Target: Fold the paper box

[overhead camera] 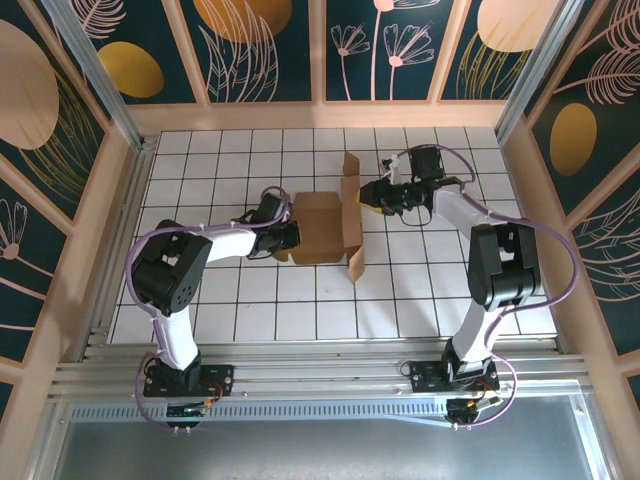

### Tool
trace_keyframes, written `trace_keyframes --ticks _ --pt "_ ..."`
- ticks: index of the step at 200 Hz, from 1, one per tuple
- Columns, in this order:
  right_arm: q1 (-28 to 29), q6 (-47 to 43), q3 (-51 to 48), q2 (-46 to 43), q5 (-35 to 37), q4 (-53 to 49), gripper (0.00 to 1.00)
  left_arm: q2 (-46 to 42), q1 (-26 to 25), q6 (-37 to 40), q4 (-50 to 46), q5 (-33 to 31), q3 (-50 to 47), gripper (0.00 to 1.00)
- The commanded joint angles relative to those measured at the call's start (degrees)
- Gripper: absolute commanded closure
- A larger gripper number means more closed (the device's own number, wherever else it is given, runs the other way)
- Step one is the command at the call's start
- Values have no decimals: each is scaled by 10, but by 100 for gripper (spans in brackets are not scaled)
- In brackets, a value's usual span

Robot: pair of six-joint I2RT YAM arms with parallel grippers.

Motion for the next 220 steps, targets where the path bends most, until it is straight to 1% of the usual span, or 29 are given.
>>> trace_keyframes --ticks 1,28,64,86,98,110,120,125,149,165,182,188,201,212,220 --pt "-17 -51 35 27 15 -78 57 -6 -35 -56 -32 68 -42 89" --pt "-30 -89 77 48 20 -134 56 -28 -64 -103 20 106 -71 86" --pt "-48 -125 126 67 16 -184 55 -23 -100 -131 75 138 -71 85" --pt "-53 -136 143 78 9 -199 55 -30 -111 -145 107 144 -71 85" --pt "-53 -145 151 83 10 -212 56 -49 -112 -142 116 129 -76 80" --pt "-54 -151 156 85 9 -219 56 -77 -112 -113 92 82 -73 73" --pt "-54 -153 155 83 5 -218 56 -92 -111 -86 76 45 -69 69" --pt "-53 -153 154 82 5 -218 56 -116 -111 -73 65 26 -66 68" --pt "-52 -154 146 75 9 -217 56 -170 -110 -29 49 -42 -65 63" --pt "-51 -155 138 69 10 -215 56 -199 -100 -3 41 -73 -55 60" --pt "-50 -153 129 63 8 -208 56 -205 -68 52 22 -84 -21 57" --pt "-50 -152 126 62 8 -207 56 -200 -55 93 16 -83 -14 57" --pt "-49 -151 123 61 7 -204 56 -182 -27 192 23 -103 19 58" --pt "-49 -149 121 60 6 -201 56 -156 3 269 34 -75 41 57" --pt "-48 -149 121 62 6 -201 56 -133 31 308 42 -32 63 56"
